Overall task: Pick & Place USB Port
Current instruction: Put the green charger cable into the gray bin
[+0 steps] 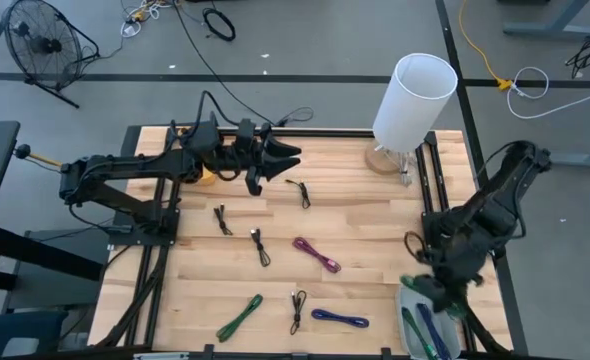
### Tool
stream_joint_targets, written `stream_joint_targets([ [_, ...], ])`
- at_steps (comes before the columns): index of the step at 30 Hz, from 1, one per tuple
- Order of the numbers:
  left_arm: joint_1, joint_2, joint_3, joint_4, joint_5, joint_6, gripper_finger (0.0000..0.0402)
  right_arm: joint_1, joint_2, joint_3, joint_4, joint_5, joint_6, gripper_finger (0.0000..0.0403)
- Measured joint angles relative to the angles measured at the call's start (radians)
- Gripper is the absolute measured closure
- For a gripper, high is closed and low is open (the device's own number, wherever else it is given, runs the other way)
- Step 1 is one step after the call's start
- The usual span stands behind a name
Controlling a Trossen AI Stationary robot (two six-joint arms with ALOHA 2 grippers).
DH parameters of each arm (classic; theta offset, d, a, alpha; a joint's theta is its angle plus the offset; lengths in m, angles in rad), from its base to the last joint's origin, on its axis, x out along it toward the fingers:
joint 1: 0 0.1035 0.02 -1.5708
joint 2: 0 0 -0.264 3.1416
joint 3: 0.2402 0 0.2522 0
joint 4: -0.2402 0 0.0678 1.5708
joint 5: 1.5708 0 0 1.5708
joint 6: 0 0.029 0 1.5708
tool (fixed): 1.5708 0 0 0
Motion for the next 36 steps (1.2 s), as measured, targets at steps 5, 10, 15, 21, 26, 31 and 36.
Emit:
stream_joint_targets([
  [5,0.000,0.000,0.000,-0.001,0.000,0.003,0.0260,0.069,0.059,0.000,0.059,-0.079,0.148,0.0389],
  [10,0.000,0.001,0.000,-0.002,0.031,0.003,0.0260,0.078,0.158,0.000,0.088,-0.114,0.154,0.0389],
  [15,0.000,0.001,0.000,-0.002,0.071,-0.005,0.0260,0.078,0.265,0.000,0.103,-0.258,0.177,0.0389],
  [21,0.000,0.001,0.000,-0.002,0.100,-0.009,0.0260,0.067,0.347,0.000,0.141,-0.265,0.179,0.0389],
  [26,0.000,0.001,-0.001,-0.007,0.105,-0.009,0.0260,0.050,0.388,-0.016,0.144,-0.230,0.172,0.0389],
  [31,-0.001,0.001,-0.001,-0.012,0.113,-0.009,0.0260,0.043,0.399,-0.067,0.146,-0.281,0.181,0.0389],
  [36,-0.001,0.001,-0.001,-0.023,0.140,-0.009,0.0260,0.023,0.387,-0.176,0.269,-0.249,0.175,0.0389],
])
